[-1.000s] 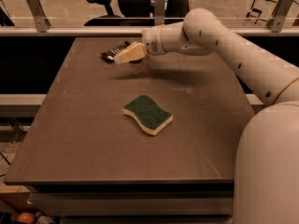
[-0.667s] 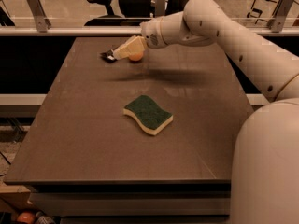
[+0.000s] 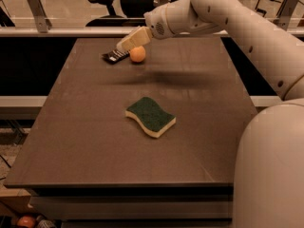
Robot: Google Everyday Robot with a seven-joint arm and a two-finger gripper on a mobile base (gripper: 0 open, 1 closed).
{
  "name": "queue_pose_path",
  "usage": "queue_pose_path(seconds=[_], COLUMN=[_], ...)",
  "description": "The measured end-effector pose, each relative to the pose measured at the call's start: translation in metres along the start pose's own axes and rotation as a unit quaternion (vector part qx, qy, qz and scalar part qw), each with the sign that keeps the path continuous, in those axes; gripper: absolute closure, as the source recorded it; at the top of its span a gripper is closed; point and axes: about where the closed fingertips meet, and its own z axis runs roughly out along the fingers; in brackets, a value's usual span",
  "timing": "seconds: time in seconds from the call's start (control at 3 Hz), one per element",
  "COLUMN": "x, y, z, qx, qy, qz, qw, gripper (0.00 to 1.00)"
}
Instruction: Move orange near rxbar chocolate
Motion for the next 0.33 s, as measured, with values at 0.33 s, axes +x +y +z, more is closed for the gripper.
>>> queue_pose_path(seconds=[0.33], x=[-0.0098], y=[-0.004], z=[-0.0172], qx=[0.012], qy=[-0.002], qz=[-0.005], qw=[0.9999], gripper=[0.0])
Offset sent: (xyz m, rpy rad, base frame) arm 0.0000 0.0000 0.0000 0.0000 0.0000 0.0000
